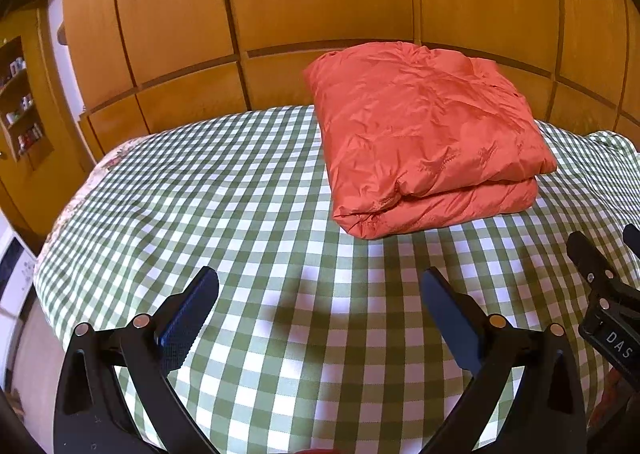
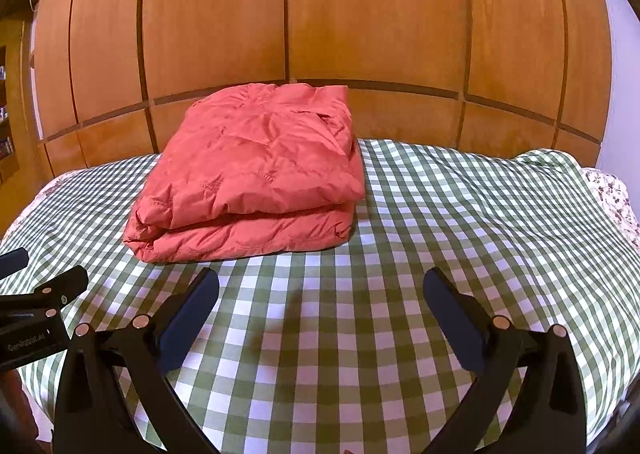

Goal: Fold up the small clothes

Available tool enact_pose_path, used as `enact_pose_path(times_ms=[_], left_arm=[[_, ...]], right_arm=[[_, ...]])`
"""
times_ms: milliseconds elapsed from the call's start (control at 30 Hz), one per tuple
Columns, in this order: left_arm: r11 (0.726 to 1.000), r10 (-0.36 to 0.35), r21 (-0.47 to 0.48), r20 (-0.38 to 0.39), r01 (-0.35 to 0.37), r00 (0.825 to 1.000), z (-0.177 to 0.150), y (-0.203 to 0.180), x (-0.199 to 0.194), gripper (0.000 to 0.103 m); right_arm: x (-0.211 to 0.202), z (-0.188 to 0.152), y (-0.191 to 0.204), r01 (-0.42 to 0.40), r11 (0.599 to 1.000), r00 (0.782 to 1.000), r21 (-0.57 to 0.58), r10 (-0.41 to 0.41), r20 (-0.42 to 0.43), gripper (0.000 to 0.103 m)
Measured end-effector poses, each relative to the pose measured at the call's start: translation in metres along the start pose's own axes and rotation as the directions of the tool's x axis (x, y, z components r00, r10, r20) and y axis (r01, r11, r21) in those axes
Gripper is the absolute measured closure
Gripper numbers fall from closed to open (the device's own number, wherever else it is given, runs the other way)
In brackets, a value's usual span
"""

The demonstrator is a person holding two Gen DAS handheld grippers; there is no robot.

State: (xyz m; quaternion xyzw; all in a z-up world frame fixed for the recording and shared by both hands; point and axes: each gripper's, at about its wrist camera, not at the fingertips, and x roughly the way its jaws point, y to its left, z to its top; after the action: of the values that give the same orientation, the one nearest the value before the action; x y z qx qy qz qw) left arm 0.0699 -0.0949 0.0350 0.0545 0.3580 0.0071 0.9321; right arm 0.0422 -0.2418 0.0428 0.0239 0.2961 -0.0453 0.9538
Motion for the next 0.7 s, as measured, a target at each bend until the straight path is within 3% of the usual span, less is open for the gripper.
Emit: enact_pose_path(times_ms=[700], left_arm=[[1.000, -0.007, -0.019, -0.016, 0.007, 1.000, -0.0027, 0.0004, 0.0016, 0.003]], right_arm=[[0.0024, -0.0016, 0.0028, -0.014, 1.000, 1.000, -0.010, 0.014, -0.011, 0.002]])
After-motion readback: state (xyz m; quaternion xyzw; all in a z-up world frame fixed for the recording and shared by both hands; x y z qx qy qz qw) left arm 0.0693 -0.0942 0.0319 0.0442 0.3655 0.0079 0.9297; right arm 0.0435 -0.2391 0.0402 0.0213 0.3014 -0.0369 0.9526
